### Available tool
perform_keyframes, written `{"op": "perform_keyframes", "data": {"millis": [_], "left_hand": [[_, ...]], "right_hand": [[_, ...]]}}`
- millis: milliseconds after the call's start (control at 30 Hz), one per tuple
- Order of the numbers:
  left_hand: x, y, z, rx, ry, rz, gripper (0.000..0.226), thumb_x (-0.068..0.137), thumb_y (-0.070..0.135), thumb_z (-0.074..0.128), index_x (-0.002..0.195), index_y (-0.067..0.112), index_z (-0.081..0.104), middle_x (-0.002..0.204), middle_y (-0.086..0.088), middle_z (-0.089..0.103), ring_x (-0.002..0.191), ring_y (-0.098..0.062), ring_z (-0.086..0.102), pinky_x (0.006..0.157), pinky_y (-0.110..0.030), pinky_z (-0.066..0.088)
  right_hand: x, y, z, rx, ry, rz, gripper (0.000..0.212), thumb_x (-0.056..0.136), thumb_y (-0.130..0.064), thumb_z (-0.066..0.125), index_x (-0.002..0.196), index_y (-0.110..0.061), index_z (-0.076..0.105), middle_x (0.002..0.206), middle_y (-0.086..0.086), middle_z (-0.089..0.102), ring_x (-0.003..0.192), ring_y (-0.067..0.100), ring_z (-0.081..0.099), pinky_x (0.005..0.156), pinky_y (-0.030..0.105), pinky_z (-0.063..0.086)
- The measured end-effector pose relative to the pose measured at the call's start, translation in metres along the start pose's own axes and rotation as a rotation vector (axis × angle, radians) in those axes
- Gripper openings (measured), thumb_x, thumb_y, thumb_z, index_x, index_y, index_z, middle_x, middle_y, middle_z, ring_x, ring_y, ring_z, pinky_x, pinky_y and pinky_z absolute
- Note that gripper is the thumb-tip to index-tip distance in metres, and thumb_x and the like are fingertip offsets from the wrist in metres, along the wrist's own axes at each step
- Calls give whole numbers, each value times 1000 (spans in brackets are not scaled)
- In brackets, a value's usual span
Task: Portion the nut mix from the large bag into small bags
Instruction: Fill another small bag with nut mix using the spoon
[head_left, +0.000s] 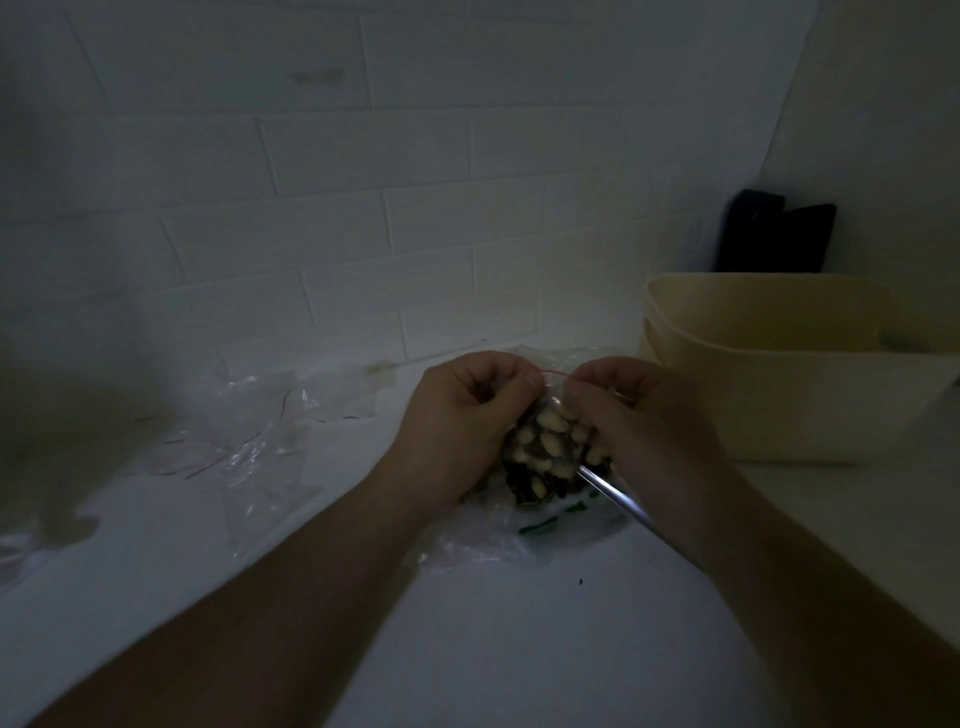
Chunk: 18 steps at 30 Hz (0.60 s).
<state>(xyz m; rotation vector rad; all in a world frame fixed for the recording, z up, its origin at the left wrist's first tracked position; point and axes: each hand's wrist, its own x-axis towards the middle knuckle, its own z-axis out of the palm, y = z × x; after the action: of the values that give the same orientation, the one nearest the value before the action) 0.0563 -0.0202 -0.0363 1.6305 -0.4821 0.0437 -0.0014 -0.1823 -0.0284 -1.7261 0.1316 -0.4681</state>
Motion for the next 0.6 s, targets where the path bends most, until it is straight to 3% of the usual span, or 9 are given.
{"op": "perform_keyframes", "data": {"millis": [267,367,600], "left_hand": [[-4,0,3,-7,-28,50,13,98,11,71,87,15,78,83,-5,79,77,-16,75,74,-29,60],[-4,-3,1,32,-3,82,12,95,13,74,85,17,78,81,-4,79,79,-22,77,76,-37,63],[-8,1,3,58,8,94,10,98,14,71,89,18,75,83,0,77,79,-15,75,70,-25,59]], "right_hand": [[-1,3,4,-52,-10,-49,12,88,-28,79,78,-33,76,79,-7,77,78,11,74,71,29,55],[-1,2,3,-64,-5,-53,11,89,-24,80,79,-26,75,78,-8,76,77,9,74,70,26,53],[-2,-3,-1,-14,9,-44,9,83,-20,86,77,-20,78,75,-3,77,75,11,75,66,23,54]]}}
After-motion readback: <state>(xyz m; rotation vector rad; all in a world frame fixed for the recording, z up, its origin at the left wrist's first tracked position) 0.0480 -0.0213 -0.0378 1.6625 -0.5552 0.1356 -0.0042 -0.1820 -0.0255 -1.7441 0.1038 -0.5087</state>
